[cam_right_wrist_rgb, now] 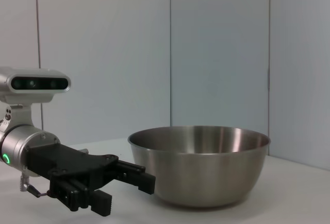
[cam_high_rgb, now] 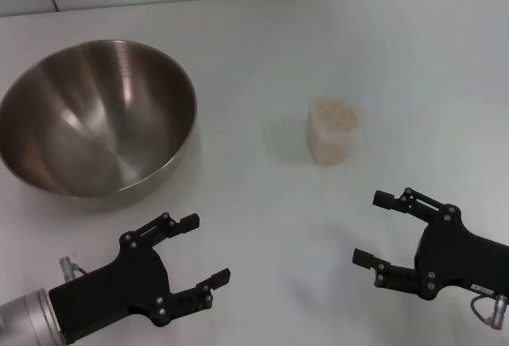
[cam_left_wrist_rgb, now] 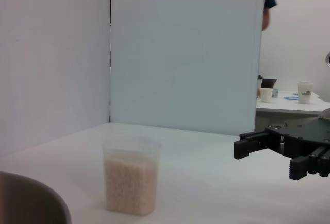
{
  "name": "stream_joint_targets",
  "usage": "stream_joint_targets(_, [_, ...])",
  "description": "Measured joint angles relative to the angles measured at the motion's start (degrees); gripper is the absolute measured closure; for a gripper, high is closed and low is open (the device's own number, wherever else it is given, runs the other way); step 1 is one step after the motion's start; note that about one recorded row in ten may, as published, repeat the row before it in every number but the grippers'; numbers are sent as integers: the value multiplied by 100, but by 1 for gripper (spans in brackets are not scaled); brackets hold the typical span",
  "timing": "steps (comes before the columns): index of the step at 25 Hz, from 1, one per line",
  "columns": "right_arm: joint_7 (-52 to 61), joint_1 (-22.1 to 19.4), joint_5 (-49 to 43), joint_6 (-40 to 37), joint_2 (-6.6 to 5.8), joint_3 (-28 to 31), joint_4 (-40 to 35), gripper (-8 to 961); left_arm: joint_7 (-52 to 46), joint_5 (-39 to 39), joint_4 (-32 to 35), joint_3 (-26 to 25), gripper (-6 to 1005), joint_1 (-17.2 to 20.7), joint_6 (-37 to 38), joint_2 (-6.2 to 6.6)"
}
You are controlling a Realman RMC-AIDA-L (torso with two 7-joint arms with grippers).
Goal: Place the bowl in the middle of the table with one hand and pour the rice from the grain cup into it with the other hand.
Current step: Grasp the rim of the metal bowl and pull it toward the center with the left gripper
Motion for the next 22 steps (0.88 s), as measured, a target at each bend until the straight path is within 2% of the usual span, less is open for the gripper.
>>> stream_joint_targets(9, [0,17,4,59,12,0,0,124,-105,-2,32,-9,164,10,112,7])
stream_joint_targets(11, [-1,17,5,61,17,0,1,124,-397,-37,426,-327,164,155,1063,104])
stream_joint_targets(12, [0,16,6,63,23,1,1,124,-617,-45,716,-716,165,273,1654,151])
stream_joint_targets(13, [0,16,6,63,23,1,1,124,-617,-45,716,-716,165,273,1654,151])
stream_joint_targets(14, [0,16,6,63,25,0,1,124,-811,-32,920,-998,165,358,1978,185])
stream_joint_targets(15, [0,16,6,63,28,0,1,124,-1363,-5,1422,-1566,168,471,2260,246])
stream_joint_targets(16, [-1,16,6,63,29,-1,0,124,-1819,61,1770,-1904,170,539,2348,288])
stream_joint_targets(17, [0,15,7,64,31,1,1,124,-3020,413,2723,-2561,173,697,2169,411])
stream_joint_targets(19, [0,16,9,63,31,0,0,124,-3602,765,3336,-2830,178,799,1825,444])
stream_joint_targets(20, [0,16,13,64,31,0,1,124,-4155,1133,3939,-3065,182,911,1444,460])
stream_joint_targets(21, [-1,16,13,62,31,1,0,124,-4155,1133,3939,-3065,186,911,1444,460])
stream_joint_targets(22, [0,15,14,62,31,1,1,124,-5600,2510,5596,-3489,189,1174,-116,397])
